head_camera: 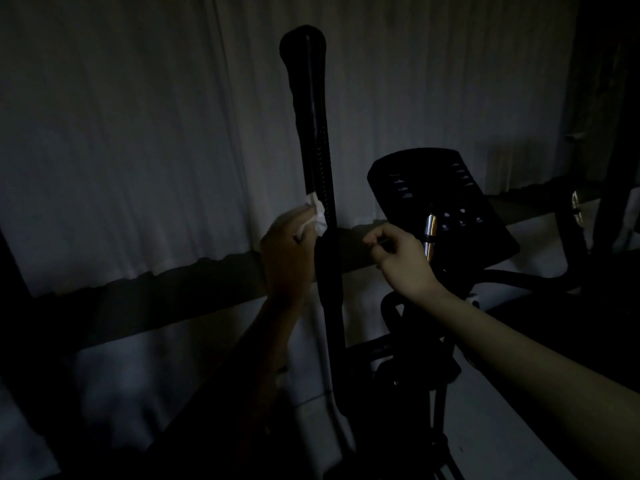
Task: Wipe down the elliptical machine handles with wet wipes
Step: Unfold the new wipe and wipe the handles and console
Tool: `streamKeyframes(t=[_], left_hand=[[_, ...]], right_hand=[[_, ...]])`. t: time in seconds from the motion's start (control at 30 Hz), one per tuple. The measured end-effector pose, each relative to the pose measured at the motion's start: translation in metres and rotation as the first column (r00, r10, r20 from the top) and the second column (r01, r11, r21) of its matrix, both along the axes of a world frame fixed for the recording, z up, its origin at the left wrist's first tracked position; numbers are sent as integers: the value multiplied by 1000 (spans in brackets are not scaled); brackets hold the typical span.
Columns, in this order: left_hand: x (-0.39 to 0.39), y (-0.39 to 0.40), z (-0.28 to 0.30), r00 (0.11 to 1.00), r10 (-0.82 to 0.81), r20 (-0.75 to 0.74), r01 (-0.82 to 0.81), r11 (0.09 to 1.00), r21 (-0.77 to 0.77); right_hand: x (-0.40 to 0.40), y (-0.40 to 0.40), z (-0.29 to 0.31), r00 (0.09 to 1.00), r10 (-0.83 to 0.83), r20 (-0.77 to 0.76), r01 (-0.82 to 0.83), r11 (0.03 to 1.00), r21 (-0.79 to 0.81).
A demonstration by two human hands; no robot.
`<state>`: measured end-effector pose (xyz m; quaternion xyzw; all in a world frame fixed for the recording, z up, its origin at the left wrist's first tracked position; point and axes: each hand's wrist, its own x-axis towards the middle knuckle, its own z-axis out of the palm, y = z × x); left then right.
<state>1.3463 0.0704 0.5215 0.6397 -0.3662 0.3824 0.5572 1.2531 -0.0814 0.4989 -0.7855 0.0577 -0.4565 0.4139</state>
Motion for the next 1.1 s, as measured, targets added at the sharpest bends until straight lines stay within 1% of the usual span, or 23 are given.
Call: streamKeyframes(t=[0.07,0.17,0.2,0.27,0.3,0.33,0.43,0.53,0.57,0.6,0.63,0.67,0.7,0.73,0.77,0.8,0.83,0.87,0.9,1.0,1.07,1.1], left_hand=[[5,-3,-11,996,-14,86,6,996,91],[6,6,-65,972,-76,223,0,947,320],[7,10,-81,970,-96,222,4,923,384],[8,14,-85,969,-116,219,1,885,465],[7,15,-74,966,-120,227,-4,876,482],[12,10,-59,955,-129,268,-16,878,479],[14,0,1,910,-60,411,-117,912,393],[16,-7,25,895,-18,445,-180,899,399],[13,-5,20,902,-12,432,-185,893,410],[12,-5,10,923,-10,384,-166,891,423],[5,-2,-3,958,9,287,-144,879,454],[6,-3,-22,972,9,235,-135,837,530],[0,1,-43,987,-38,158,-68,787,613],[1,1,-63,991,-77,111,-18,743,669],[-3,7,-75,996,-58,74,-9,729,684],[-1,7,-87,989,-15,146,-88,731,677],[-2,10,-92,993,21,116,-97,700,707],[-4,12,-95,991,-10,130,-87,691,717],[-8,15,-94,995,-52,86,-27,686,727],[-18,19,-85,983,-145,113,38,761,647],[-28,19,-76,989,-142,46,85,790,607],[-33,18,-73,989,-145,-24,131,793,595]], right_hand=[[-2,1,3,1000,-3,22,4,1000,-16],[-7,0,-5,1000,3,-7,-3,1000,-13],[-10,-1,-9,1000,-5,-25,5,1000,-16],[-13,-4,-15,998,-27,-56,25,999,-28],[-15,-6,-16,997,-30,-65,29,999,-25],[-15,-7,-15,998,-30,-63,30,999,-13],[-14,-8,-9,999,-29,-41,29,1000,9],[-14,-3,-5,1000,-19,-13,19,1000,0],[-14,-2,-6,1000,-15,-9,15,1000,0],[-14,-1,-8,1000,-14,-12,14,1000,3],[-15,-1,-11,1000,-12,-21,12,1000,6],[-17,-2,-15,999,-11,-38,11,1000,9],[-20,-1,-19,998,-7,-59,8,1000,15],[-22,-2,-21,997,-9,-73,10,1000,20],[-25,-2,-24,997,-12,-81,14,1000,23],[-28,-3,-25,996,-17,-86,19,999,27],[-31,-3,-26,996,-16,-92,19,999,31],[-34,-3,-26,996,-10,-94,14,999,35],[-37,-4,-26,995,2,-95,2,999,37],[-43,-7,-22,992,52,-113,-47,998,49],[-49,-11,-20,990,82,-118,-77,996,50],[-53,-12,-20,989,93,-115,-88,995,51]])
